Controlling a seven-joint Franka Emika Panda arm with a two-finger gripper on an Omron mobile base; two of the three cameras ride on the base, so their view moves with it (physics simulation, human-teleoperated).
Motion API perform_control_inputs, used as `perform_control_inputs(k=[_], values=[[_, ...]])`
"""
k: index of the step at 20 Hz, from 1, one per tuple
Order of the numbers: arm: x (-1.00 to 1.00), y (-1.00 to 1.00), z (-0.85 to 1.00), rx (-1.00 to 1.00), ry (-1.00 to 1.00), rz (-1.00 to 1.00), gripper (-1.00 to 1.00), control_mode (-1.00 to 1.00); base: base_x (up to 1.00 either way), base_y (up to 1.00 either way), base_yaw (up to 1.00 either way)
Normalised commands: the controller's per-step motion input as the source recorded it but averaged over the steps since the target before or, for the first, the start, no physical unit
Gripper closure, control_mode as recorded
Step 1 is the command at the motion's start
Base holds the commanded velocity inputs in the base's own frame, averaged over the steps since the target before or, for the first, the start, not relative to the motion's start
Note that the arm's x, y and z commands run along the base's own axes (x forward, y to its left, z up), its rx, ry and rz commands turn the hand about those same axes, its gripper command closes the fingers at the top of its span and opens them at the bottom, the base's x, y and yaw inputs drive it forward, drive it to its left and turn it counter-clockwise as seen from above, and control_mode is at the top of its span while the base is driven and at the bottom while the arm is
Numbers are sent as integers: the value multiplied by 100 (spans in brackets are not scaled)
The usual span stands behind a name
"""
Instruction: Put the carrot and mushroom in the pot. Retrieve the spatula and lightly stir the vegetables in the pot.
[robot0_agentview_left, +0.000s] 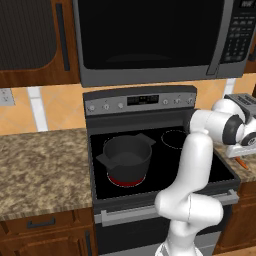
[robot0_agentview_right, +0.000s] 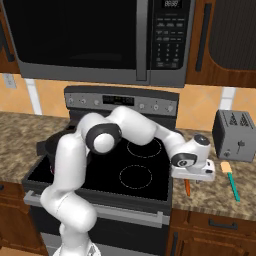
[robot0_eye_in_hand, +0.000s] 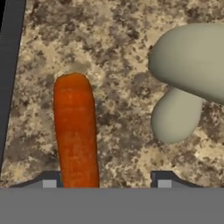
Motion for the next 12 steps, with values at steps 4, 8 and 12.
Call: perform_control_inputs(k=[4,8,12], values=[[0,1,-33,0,0,0,100,-100,0,0,0],[-23,38,-40,-2,-5,0,100,-100,0,0,0],[-19,68,-27,-15,-3,0,100,-100,0,0,0]])
